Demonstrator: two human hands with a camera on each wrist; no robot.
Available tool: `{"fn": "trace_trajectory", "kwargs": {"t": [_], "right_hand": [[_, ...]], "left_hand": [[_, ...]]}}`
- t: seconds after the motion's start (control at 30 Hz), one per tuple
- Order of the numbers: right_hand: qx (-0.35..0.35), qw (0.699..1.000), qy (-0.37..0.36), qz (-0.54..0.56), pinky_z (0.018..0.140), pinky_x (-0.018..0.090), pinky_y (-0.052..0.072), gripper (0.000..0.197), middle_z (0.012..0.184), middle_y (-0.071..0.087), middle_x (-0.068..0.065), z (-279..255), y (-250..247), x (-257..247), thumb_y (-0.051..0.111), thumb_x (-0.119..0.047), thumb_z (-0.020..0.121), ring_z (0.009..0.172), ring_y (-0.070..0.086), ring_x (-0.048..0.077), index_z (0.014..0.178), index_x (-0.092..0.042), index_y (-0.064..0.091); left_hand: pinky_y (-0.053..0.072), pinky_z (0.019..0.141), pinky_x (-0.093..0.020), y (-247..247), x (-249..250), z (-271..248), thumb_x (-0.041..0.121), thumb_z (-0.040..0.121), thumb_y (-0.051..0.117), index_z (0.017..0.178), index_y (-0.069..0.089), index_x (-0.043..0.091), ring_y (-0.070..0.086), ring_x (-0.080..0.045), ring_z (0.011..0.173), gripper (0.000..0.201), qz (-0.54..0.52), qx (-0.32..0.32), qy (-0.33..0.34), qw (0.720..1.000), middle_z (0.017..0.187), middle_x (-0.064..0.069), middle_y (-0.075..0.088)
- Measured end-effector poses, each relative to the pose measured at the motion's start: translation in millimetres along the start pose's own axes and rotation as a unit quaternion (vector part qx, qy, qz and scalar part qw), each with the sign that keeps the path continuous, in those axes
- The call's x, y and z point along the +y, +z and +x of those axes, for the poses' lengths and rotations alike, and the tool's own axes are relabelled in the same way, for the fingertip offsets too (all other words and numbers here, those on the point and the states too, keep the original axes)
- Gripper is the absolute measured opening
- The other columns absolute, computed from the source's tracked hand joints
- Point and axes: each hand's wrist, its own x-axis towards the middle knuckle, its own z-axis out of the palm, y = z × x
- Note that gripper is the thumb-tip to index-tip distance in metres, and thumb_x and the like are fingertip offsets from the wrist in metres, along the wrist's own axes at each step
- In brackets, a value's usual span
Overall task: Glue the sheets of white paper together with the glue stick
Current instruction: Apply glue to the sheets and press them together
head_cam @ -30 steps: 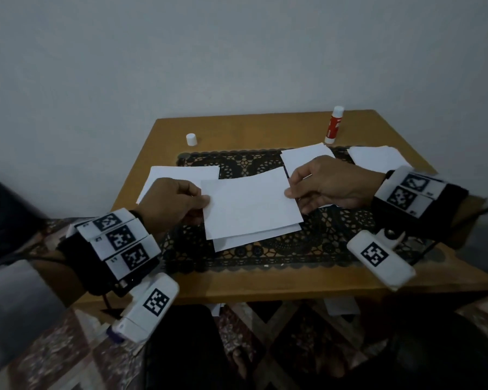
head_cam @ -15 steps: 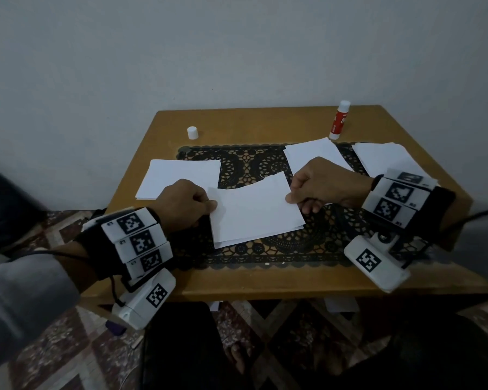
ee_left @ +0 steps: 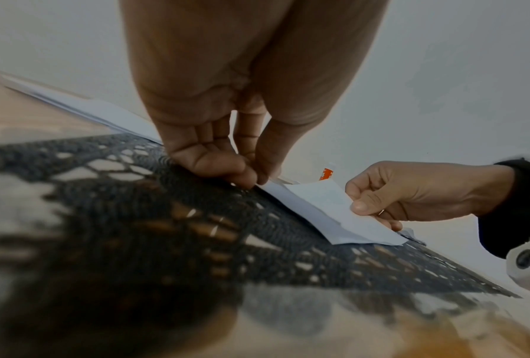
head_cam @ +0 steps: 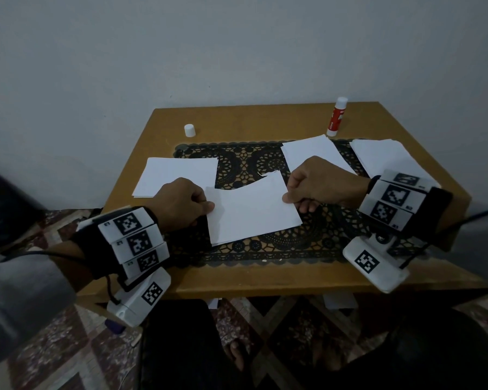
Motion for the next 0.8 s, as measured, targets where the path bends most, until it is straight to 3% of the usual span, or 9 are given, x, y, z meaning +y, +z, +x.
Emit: {"fn": "trace_trajectory", "kwargs": {"t": [0.17, 0.33, 0.43, 0.5, 0.57, 0.63, 0.7, 0.73, 0.8], "right_hand": [[0.006, 1.0, 0.004, -0.019, 0.057, 0.026, 0.055, 0.016, 0.067, 0.07, 0.011, 0.4, 1.4, -1.5, 0.075, -0.013, 0.083, 0.059, 0.067, 0.016, 0.077, 0.0, 0.067], [0.026, 0.997, -0.01, -0.071, 0.048, 0.019, 0.051, 0.017, 0.063, 0.069, 0.007, -0.2, 7.1, -3.4, 0.074, -0.014, 0.084, 0.048, 0.064, 0.008, 0.081, 0.0, 0.065], [0.051, 0.99, -0.029, -0.129, 0.046, 0.02, 0.049, 0.019, 0.067, 0.068, 0.008, -2.0, 11.9, -6.0, 0.074, -0.015, 0.084, 0.05, 0.062, 0.013, 0.084, -0.001, 0.061], [0.067, 0.977, -0.048, -0.195, 0.054, 0.024, 0.046, 0.022, 0.076, 0.065, 0.006, -4.1, 13.2, -7.4, 0.073, -0.02, 0.084, 0.062, 0.06, 0.015, 0.087, -0.007, 0.056], [0.079, 0.959, -0.07, -0.262, 0.061, 0.03, 0.041, 0.023, 0.083, 0.059, 0.002, -6.5, 15.7, -6.6, 0.07, -0.027, 0.086, 0.077, 0.057, 0.019, 0.087, -0.012, 0.052], [0.088, 0.934, -0.087, -0.336, 0.064, 0.032, 0.039, 0.021, 0.089, 0.056, 0.001, -12.8, 20.2, -8.6, 0.061, -0.031, 0.091, 0.088, 0.056, 0.023, 0.089, -0.013, 0.05], [0.1, 0.89, -0.124, -0.428, 0.075, 0.033, 0.041, 0.026, 0.106, 0.055, 0.006, -23.5, 26.2, -16.4, 0.051, -0.037, 0.095, 0.103, 0.051, 0.024, 0.104, -0.013, 0.053], [0.084, 0.87, -0.143, -0.463, 0.085, 0.035, 0.043, 0.037, 0.12, 0.053, 0.009, -30.8, 29.6, -21.5, 0.047, -0.042, 0.096, 0.112, 0.048, 0.025, 0.115, -0.011, 0.052], [-0.043, 0.865, -0.152, -0.476, 0.11, 0.042, 0.034, 0.068, 0.147, 0.036, 0.015, -48.0, 37.5, -30.8, 0.037, -0.058, 0.096, 0.134, 0.033, 0.028, 0.141, -0.006, 0.036]], "left_hand": [[0.039, 0.057, -0.022, -0.8, 1.3, -0.6, 0.026, 0.091, 0.062, 0.066, 0.06, 0.016, 0.054, -0.011, 0.059, 0.027, 0.001, -0.005, -0.004, 1.0, 0.065, -0.001, 0.062], [0.038, 0.056, -0.021, -1.5, 2.7, 0.1, 0.026, 0.088, 0.066, 0.067, 0.059, 0.016, 0.054, -0.012, 0.063, 0.024, 0.025, -0.011, -0.003, 1.0, 0.067, 0.001, 0.06], [0.039, 0.06, -0.024, -0.8, 7.2, -0.6, 0.029, 0.084, 0.071, 0.09, 0.055, 0.013, 0.052, -0.018, 0.078, 0.024, 0.066, -0.002, -0.003, 0.998, 0.084, -0.001, 0.056], [0.042, 0.07, -0.027, 0.5, 9.4, -2.3, 0.029, 0.081, 0.073, 0.117, 0.042, 0.014, 0.052, -0.021, 0.087, 0.051, 0.07, -0.002, -0.003, 0.998, 0.096, -0.005, 0.054], [0.044, 0.077, -0.03, 0.6, 12.2, -8.4, 0.03, 0.081, 0.073, 0.133, 0.03, 0.018, 0.055, -0.024, 0.096, 0.068, 0.101, -0.003, 0.029, 0.994, 0.111, -0.01, 0.053], [0.045, 0.087, -0.033, 1.2, 15.0, -16.8, 0.037, 0.083, 0.069, 0.138, 0.031, 0.026, 0.05, -0.025, 0.109, 0.068, 0.194, 0.0, 0.098, 0.976, 0.129, -0.009, 0.043], [0.041, 0.101, -0.037, 1.9, 17.4, -25.0, 0.045, 0.086, 0.062, 0.141, 0.035, 0.033, 0.038, -0.024, 0.125, 0.062, 0.279, -0.018, 0.165, 0.946, 0.143, -0.006, 0.032], [0.036, 0.106, -0.04, 2.7, 18.0, -28.1, 0.047, 0.088, 0.058, 0.142, 0.034, 0.035, 0.03, -0.024, 0.132, 0.06, 0.3, -0.041, 0.175, 0.937, 0.149, -0.004, 0.026], [0.03, 0.11, -0.041, 3.6, 18.5, -31.8, 0.046, 0.091, 0.053, 0.145, 0.03, 0.036, 0.024, -0.024, 0.138, 0.059, 0.304, -0.08, 0.16, 0.936, 0.153, -0.002, 0.024]]}}
